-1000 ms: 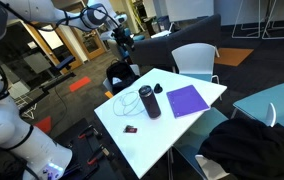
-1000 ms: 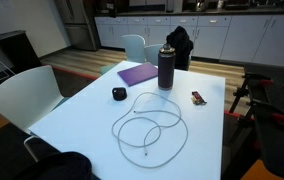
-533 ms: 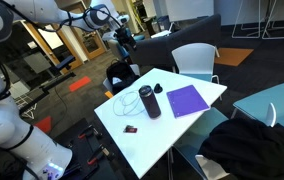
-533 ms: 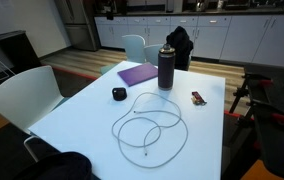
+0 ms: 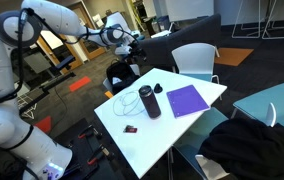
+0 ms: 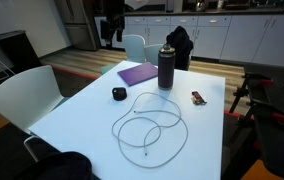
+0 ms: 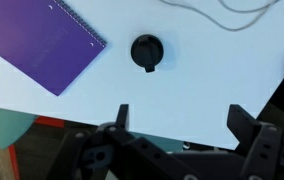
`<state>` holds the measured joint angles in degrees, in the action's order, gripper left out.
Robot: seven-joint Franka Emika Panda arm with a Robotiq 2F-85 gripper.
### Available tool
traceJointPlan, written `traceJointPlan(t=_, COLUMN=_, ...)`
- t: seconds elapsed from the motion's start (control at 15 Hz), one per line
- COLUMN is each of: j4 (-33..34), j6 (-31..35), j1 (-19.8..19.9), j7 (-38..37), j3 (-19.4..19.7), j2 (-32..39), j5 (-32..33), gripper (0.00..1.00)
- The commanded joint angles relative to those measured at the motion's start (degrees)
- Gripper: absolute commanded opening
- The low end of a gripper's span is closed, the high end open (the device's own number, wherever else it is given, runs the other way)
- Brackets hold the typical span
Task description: Pick up the black lid from the table and put it on the bottle.
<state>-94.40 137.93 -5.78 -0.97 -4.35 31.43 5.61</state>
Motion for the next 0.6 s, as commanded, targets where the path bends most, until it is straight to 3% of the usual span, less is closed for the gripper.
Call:
traceJointPlan(t=0.0, j4=5.9, j6=6.2, j1=-0.3, j7=1.8, j3=0.9, j2=9.2, j5=0.1, gripper=1.00)
traceJointPlan(t=0.27, j4=11.5, j6=10.6, j1=-0.1, j7=0.7, j3=1.6, j2=17.6, j5=-1.0, gripper=1.00)
traceJointPlan(t=0.53, j4=17.2, j6=9.2, j1=-0.5, j7=-0.4, j3=3.3, j2=23.7, j5=-0.9, gripper=1.00)
